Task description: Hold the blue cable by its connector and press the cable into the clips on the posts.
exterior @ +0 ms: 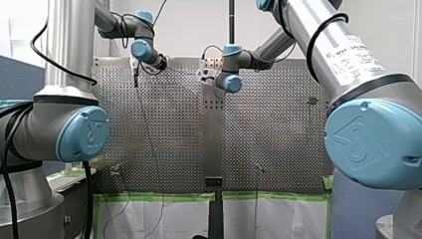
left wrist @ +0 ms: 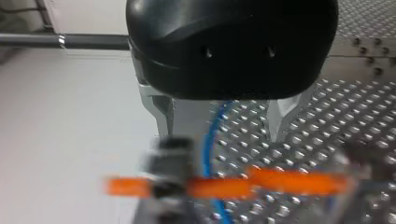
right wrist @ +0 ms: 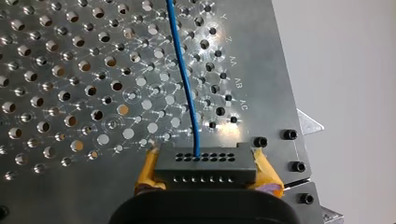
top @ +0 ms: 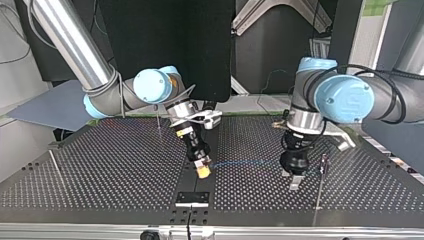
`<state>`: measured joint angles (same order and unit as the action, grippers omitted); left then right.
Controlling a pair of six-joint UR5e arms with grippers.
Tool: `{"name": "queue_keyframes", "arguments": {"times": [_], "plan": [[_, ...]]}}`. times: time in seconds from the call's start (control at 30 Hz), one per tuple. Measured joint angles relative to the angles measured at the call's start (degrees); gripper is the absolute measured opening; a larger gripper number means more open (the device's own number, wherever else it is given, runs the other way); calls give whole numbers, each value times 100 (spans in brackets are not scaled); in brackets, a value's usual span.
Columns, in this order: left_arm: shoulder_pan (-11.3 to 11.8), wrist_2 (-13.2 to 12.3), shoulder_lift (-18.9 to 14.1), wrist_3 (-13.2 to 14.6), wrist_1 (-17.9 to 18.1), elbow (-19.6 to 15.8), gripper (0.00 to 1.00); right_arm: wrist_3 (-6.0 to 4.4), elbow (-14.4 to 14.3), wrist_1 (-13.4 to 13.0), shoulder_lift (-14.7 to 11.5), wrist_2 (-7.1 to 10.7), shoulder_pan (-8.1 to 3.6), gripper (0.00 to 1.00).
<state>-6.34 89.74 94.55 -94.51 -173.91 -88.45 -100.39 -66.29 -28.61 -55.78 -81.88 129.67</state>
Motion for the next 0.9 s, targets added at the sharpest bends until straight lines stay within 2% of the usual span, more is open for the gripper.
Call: {"name": "queue_keyframes", "arguments": {"times": [0.2, 0.3, 0.63, 0.67, 0.7, 0.73, 0.77, 0.8, 0.87, 0.9], "plan": [[-39, 284, 251, 316, -280, 81, 100, 0, 1, 4, 0, 5, -4, 0], [-46, 356, 282, 450, -312, 93, 100, 0, -1, 4, 0, 5, -6, 0], [-64, 362, 288, 512, -288, 125, 100, 0, -1, 5, 0, 5, -15, 0], [-66, 361, 288, 505, -282, 126, 93, 0, -1, 6, 0, 5, -15, 0], [-71, 363, 287, 498, -274, 126, 93, 0, -1, 8, 0, 5, -16, 0], [-74, 366, 287, 497, -267, 125, 76, 0, 0, 9, 1, 5, -17, 0], [-75, 369, 287, 499, -260, 125, 46, 0, -1, 10, 1, 5, -17, 0], [-79, 373, 287, 506, -253, 126, 46, 0, -1, 11, 1, 5, -17, 0], [-88, 371, 285, 520, -237, 126, 0, 0, -2, 13, 1, 7, -17, 0], [-95, 365, 284, 526, -214, 125, 0, 0, -1, 13, 1, 7, -18, 0]]}}
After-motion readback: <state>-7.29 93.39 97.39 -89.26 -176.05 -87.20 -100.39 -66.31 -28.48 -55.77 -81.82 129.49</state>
